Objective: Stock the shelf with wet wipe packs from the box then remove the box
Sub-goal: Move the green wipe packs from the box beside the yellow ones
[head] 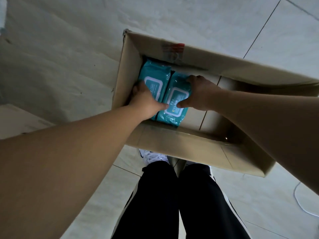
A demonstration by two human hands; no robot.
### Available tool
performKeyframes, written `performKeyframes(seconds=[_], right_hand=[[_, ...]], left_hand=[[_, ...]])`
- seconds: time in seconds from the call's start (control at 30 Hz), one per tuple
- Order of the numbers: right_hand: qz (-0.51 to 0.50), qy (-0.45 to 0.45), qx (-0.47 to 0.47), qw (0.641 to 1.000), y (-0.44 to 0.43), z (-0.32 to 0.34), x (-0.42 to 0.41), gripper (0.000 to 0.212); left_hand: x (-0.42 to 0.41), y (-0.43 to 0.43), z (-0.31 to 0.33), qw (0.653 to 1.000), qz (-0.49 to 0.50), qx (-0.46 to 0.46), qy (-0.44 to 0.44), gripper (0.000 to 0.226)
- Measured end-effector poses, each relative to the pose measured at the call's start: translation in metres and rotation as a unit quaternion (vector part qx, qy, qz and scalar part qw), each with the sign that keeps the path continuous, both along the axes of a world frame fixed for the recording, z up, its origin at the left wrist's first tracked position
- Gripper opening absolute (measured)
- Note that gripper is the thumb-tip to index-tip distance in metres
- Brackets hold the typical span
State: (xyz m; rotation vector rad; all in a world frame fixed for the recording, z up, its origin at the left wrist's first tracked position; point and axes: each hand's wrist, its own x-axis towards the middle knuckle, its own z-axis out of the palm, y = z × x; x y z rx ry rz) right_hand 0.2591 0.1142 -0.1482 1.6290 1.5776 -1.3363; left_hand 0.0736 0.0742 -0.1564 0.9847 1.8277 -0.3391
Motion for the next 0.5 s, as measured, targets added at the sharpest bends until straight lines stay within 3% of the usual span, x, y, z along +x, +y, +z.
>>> performKeyframes(seconds=[0.13, 0.23, 0.4, 0.5], right_hand=[[0.037, 0.002, 0.016, 0.999, 0.004, -0.023, 0.004, 0.115], [0.061, -0.045, 0.01, 0.997, 0.007, -0.03, 0.008, 0.122], [0.088, -0.082, -0.005, 0.993, 0.001, -0.034, 0.026, 0.13], [0.074, -0.096, -0.005, 0.993, -0.007, -0.038, 0.035, 0.128]], left_hand=[[0.005, -0.004, -0.014, 0.999, 0.015, 0.01, 0.036, 0.117], [0.008, -0.007, -0.015, 0.999, 0.012, -0.033, 0.038, 0.11], [0.009, -0.021, -0.015, 0.993, 0.097, -0.058, -0.043, 0.079], [0.013, -0.031, -0.022, 0.987, 0.132, -0.075, -0.044, 0.09]])
